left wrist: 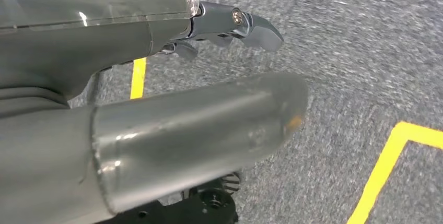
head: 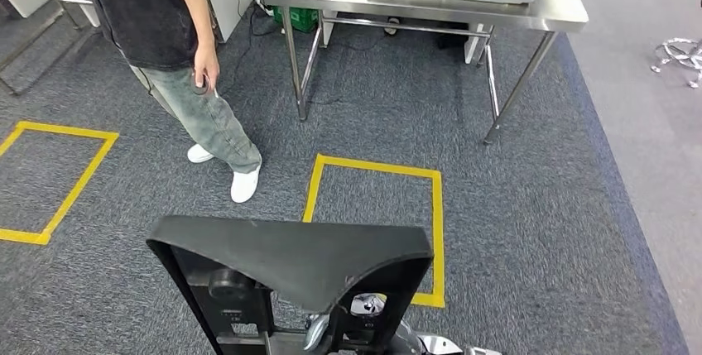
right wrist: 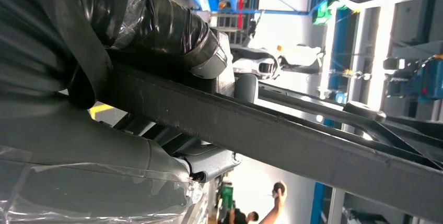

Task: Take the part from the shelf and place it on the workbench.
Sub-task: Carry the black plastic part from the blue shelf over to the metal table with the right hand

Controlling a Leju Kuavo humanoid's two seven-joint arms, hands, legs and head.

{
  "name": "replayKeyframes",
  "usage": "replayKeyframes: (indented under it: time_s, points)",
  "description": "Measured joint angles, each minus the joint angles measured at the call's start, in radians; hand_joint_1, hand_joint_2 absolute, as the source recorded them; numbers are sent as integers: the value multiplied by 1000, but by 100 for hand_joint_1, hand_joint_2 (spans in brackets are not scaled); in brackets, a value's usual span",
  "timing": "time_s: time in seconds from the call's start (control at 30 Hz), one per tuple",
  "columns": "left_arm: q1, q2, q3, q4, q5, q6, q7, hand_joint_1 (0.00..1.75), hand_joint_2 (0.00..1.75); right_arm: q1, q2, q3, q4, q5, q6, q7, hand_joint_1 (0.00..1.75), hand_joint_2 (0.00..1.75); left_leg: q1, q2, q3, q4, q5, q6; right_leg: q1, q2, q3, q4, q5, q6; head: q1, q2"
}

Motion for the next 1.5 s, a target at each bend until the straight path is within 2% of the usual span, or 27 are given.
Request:
replayKeyframes:
  time_s: [0.07, 0.1, 0.17, 0.2, 0.23, 0.3, 0.37, 0.43, 0.5, 0.6, 0.63, 0.67, 0.7, 0.73, 0.8, 0.83, 0.87, 1.0, 1.07, 1.13, 1.17, 1.2, 1.23, 1.3, 1.33, 1.4, 1.5]
  points:
    - [2, -1, 1, 0, -7, -2, -1, 0, 0, -3, -1, 0, 0, 0, 0, 0, 173, 175, 1, 23, 4, -5, 0, 8, -2, -51, -52, 103, -54, 9, 1, 0]
    - [3, -1, 1, 0, -10, -3, -2, 0, 0, -3, -1, 0, 1, 0, 0, 0, 173, 175, -1, 36, 4, -5, -1, 10, -6, -65, -89, 171, -82, 13, 2, 0]
    - [5, -1, 2, 0, -14, -4, -2, 0, 0, -3, -2, 1, 2, 0, 0, 0, 173, 175, -1, 61, 7, -4, -6, 9, -13, -76, -134, 246, -93, 21, 2, 0]
    - [4, -1, 2, 0, -14, -4, -2, 0, 0, -3, -3, 1, 3, 0, 0, 0, 173, 175, -1, 72, 11, -4, -9, 6, -16, -80, -128, 229, -70, 24, 2, 0]
    - [3, -1, 2, 0, -14, -4, -2, 0, 0, -3, -3, 1, 3, 0, 0, 0, 173, 175, 0, 82, 17, -4, -13, 3, -18, -89, -102, 175, -35, 24, 2, 0]
    - [2, -2, 2, 0, -15, -5, -2, 0, 0, -4, -3, 1, 3, 0, 0, 0, 173, 175, -1, 98, 29, -3, -23, -8, -15, -131, -32, 38, 24, 19, 2, 0]
    - [1, -2, 2, 0, -15, -6, -2, 0, 0, -6, -4, 1, 3, 0, 0, -1, 173, 175, -6, 113, 38, -3, -32, -21, -7, -155, -2, -24, 35, 7, 1, 0]
    - [-2, -2, 2, 0, -16, -8, -2, 0, 0, -6, -4, 1, 3, 0, 1, -1, 173, 175, -7, 131, 44, -5, -38, -33, -3, -135, -5, -25, 32, -5, 1, 0]
    - [-6, -2, 3, 0, -16, -10, 2, 0, 0, -7, -4, 1, 3, 0, 4, -1, 173, 175, -3, 111, 40, 18, -60, -42, -6, -114, -4, -29, 35, -18, 1, 0]
    - [-4, -2, 6, 0, -13, -15, 17, 0, 0, -10, -4, 2, 5, 0, 6, -2, 173, 175, 0, 44, -44, 197, -154, -45, -7, -87, -2, -32, 37, -33, 1, 0]
    - [-2, -2, 7, 0, -12, -16, 22, 0, 0, -10, -4, 2, 6, 0, 4, -2, 173, 175, -1, 37, -81, 264, -175, -44, -5, -77, -1, -32, 36, -35, 1, 0]
    - [1, -2, 8, 0, -10, -17, 27, 0, 0, -10, -4, 2, 8, 0, 1, -2, 173, 175, -3, 34, -104, 300, -176, -42, -3, -68, 1, -32, 35, -37, 1, 0]
    - [2, -1, 10, 0, -9, -18, 31, 0, 0, -9, -4, 2, 8, 0, -2, -2, 173, 175, -4, 33, -111, 298, -156, -40, -2, -61, 5, -31, 33, -37, 1, 0]
    - [3, -1, 12, 0, -7, -20, 34, 0, 0, -9, -4, 2, 9, 0, -4, -2, 173, 175, -5, 32, -99, 255, -119, -35, -1, -54, 9, -31, 31, -37, 1, 0]
    - [2, 0, 17, 0, -4, -23, 35, 0, 0, -9, -4, 2, 9, 0, -4, -3, 173, 175, -8, 25, -47, 113, -40, -22, 2, -45, 15, -28, 26, -32, 1, 0]
    - [2, 0, 19, 0, -3, -24, 35, 0, 0, -9, -4, 2, 9, 0, -4, -3, 173, 175, -11, 22, -28, 59, -17, -17, 4, -42, 16, -28, 23, -28, 1, 0]
    - [1, 1, 21, 0, -3, -25, 35, 0, 0, -8, -4, 2, 9, 0, -4, -3, 173, 175, -14, 19, -17, 28, -8, -12, 5, -40, 17, -27, 21, -23, 1, 0]
    - [1, 1, 28, 0, -4, -31, 34, 0, 0, -8, -4, 2, 8, 0, -4, -4, 173, 175, -10, 23, -10, 9, -1, 6, 3, -45, 13, -14, 6, 1, 2, 0]
    - [2, 0, 31, 0, -6, -33, 31, 0, 0, -7, -4, 2, 8, 0, -4, -4, 173, 175, -6, 29, -6, 4, 2, 15, 0, -62, -27, 72, -45, 11, 2, 0]
    - [5, 0, 32, 0, -10, -34, 28, 0, 0, -6, -4, 2, 9, 0, -4, -5, 173, 175, -7, 34, -6, 4, 0, 17, -6, -73, -95, 204, -105, 21, 2, 0]
    - [6, 0, 32, 0, -11, -34, 26, 0, 0, -4, -4, 2, 9, 0, -4, -5, 173, 175, -7, 37, -5, 4, -2, 17, -8, -75, -119, 245, -113, 24, 2, 0]
    - [6, 0, 32, 0, -13, -34, 23, 0, 0, -4, -4, 2, 10, 0, -4, -6, 173, 175, -7, 38, -2, 4, -4, 16, -10, -76, -125, 251, -101, 26, 2, 0]
    - [5, 0, 32, 0, -14, -34, 21, 0, 0, -3, -4, 2, 10, 0, -4, -6, 173, 175, -6, 39, 2, 4, -7, 14, -11, -78, -110, 216, -71, 26, 2, 0]
    - [5, 0, 32, 0, -14, -34, 19, 0, 0, -4, -4, 2, 10, 0, -4, -7, 173, 175, -7, 40, 12, 4, -14, 7, -11, -87, -43, 76, -1, 20, 2, 0]
    - [5, 0, 32, 0, -14, -34, 18, 0, 0, -4, -4, 2, 10, 0, -5, -8, 173, 175, -9, 39, 16, 5, -18, 1, -8, -91, -15, 18, 19, 15, 2, 0]
    - [5, 0, 32, 0, -14, -34, 18, 0, 0, -3, -4, 2, 9, 0, -6, -9, 173, 175, -11, 40, 19, 5, -26, -11, -1, -93, 5, -27, 24, 2, 2, 0]
    - [3, 0, 32, 0, -15, -34, 17, 0, 0, -2, -3, 2, 9, 2, -11, -11, 173, 175, -9, 41, 23, 12, -39, -29, -2, -85, 12, -33, 22, -18, 2, 0]
